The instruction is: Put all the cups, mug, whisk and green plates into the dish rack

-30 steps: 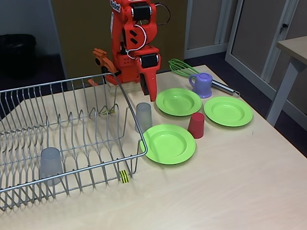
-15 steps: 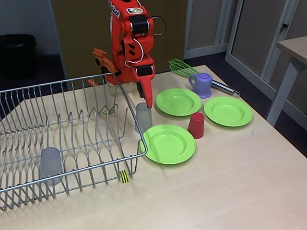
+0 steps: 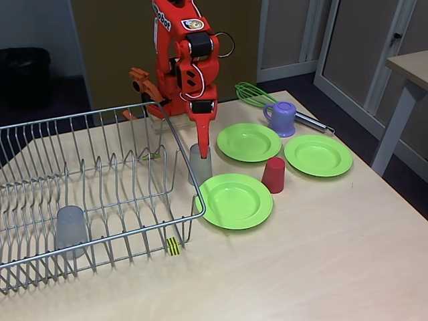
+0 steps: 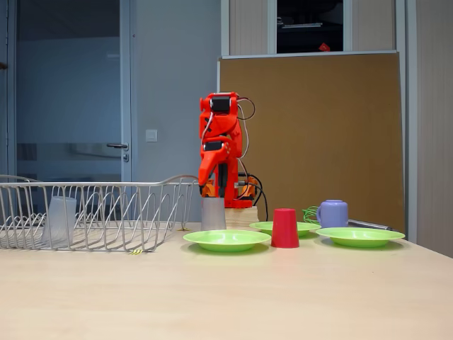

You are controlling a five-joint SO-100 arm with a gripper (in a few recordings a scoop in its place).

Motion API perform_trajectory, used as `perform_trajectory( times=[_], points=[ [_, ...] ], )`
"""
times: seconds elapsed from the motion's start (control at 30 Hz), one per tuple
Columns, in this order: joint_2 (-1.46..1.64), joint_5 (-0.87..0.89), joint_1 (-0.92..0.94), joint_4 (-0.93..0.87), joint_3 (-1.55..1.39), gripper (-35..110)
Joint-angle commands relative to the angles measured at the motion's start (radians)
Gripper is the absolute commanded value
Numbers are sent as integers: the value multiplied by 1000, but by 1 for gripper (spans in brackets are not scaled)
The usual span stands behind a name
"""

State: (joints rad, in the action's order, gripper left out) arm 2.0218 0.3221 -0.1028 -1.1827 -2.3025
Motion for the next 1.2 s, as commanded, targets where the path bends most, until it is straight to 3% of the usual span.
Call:
perform_trajectory(
  times=[0.0, 0.6, 1.17],
  points=[
    [44, 61, -29, -20, -14, 46],
    [92, 279, -61, 48, -152, 45],
    [-74, 135, 32, 212, -163, 39]
  ],
)
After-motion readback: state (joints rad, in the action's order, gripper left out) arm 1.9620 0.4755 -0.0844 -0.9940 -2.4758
